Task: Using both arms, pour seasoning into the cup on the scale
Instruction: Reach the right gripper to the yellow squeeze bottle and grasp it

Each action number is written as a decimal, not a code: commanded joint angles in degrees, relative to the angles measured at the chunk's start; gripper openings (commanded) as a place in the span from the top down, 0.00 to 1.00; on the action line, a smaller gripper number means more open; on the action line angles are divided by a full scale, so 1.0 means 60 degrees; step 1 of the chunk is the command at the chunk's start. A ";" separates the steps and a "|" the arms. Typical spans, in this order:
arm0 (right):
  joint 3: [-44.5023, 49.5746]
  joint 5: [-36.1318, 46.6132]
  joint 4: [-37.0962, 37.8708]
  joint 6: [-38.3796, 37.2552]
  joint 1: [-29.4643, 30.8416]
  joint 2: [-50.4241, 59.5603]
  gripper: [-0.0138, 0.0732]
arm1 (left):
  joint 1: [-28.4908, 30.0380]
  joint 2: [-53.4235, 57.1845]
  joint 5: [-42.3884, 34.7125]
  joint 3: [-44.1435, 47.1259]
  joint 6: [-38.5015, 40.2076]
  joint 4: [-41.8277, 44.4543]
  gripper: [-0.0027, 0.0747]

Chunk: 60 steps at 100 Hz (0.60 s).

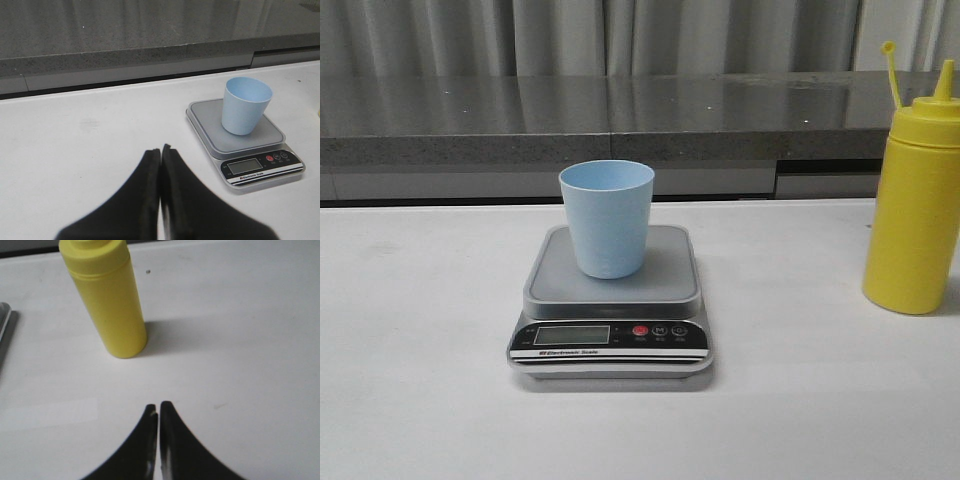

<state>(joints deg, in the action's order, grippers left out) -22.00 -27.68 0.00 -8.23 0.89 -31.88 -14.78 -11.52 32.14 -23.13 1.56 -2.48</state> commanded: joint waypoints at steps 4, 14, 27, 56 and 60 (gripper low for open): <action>-0.0367 0.1195 -0.0528 0.0044 0.0004 -0.0817 0.53 | 0.0051 -0.0073 -0.0703 -0.0237 0.0087 -0.0105 0.99; -0.0367 0.1938 -0.0632 0.0044 0.0004 -0.1312 0.21 | 0.0051 -0.0073 -0.0703 -0.0237 0.0087 -0.0105 0.99; -0.0367 0.2994 -0.0640 0.0045 -0.0028 -0.1828 0.11 | 0.0051 -0.0073 -0.0703 -0.0237 0.0087 -0.0105 0.99; -0.0367 0.5216 -0.0621 0.0045 -0.0598 -0.3030 0.11 | 0.0051 -0.0073 -0.0703 -0.0237 0.0087 -0.0105 0.99; -0.0367 0.5513 -0.0621 0.0045 -0.0743 -0.3195 0.11 | 0.0051 -0.0073 -0.0703 -0.0237 0.0087 -0.0105 0.99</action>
<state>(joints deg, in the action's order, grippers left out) -22.29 -2.75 -3.61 -8.23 -2.18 -49.32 -14.78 -11.52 32.14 -23.13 1.56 -2.48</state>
